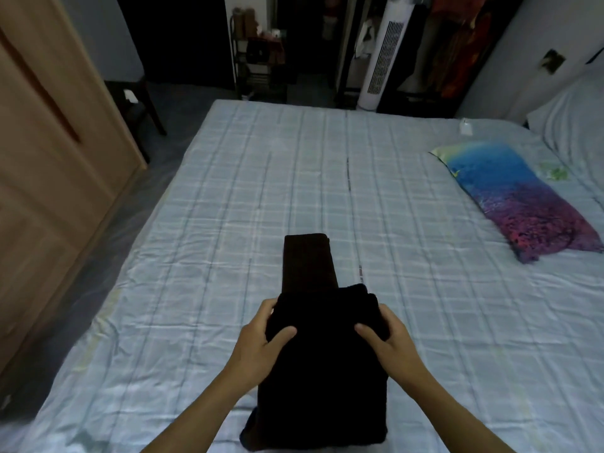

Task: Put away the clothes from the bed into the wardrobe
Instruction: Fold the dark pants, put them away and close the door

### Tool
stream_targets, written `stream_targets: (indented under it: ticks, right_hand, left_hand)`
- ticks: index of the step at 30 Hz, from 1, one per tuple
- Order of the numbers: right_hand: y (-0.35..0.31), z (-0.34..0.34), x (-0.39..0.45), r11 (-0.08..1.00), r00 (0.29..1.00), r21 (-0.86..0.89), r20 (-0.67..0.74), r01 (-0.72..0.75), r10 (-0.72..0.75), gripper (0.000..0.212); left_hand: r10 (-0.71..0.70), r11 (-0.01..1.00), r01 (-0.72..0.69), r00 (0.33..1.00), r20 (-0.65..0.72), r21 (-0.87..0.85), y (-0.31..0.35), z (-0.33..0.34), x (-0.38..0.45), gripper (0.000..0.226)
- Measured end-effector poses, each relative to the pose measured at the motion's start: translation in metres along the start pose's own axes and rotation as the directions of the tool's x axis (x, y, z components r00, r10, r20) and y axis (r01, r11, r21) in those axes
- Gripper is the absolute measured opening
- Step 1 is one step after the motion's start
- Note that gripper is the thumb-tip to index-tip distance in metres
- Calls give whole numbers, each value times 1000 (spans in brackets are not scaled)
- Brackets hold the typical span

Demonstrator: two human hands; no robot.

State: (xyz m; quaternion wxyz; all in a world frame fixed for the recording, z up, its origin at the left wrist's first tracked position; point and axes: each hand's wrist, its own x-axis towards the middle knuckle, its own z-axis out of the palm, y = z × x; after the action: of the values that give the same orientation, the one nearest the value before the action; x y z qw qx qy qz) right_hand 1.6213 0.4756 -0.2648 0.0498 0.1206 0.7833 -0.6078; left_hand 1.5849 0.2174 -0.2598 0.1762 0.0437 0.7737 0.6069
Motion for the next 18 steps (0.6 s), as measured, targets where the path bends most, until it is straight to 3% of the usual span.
stream_targets:
  ticks: [7,11,18]
  right_hand:
    - [3,6,114,998,996,-18,-70,-62,60,14]
    - [11,12,192,997,994,-23,-83,-80,78,13]
    - [55,21,321,986,981,-16,-108,-165,163,21]
  left_hand:
    - [-134,991,133,988,-81,-24,-8,-13,111,38]
    - [-195,981,196,976,-96,1,-18,-20,182,49]
    - [-219,973,229,942,-255,8,-70,-15,305,45]
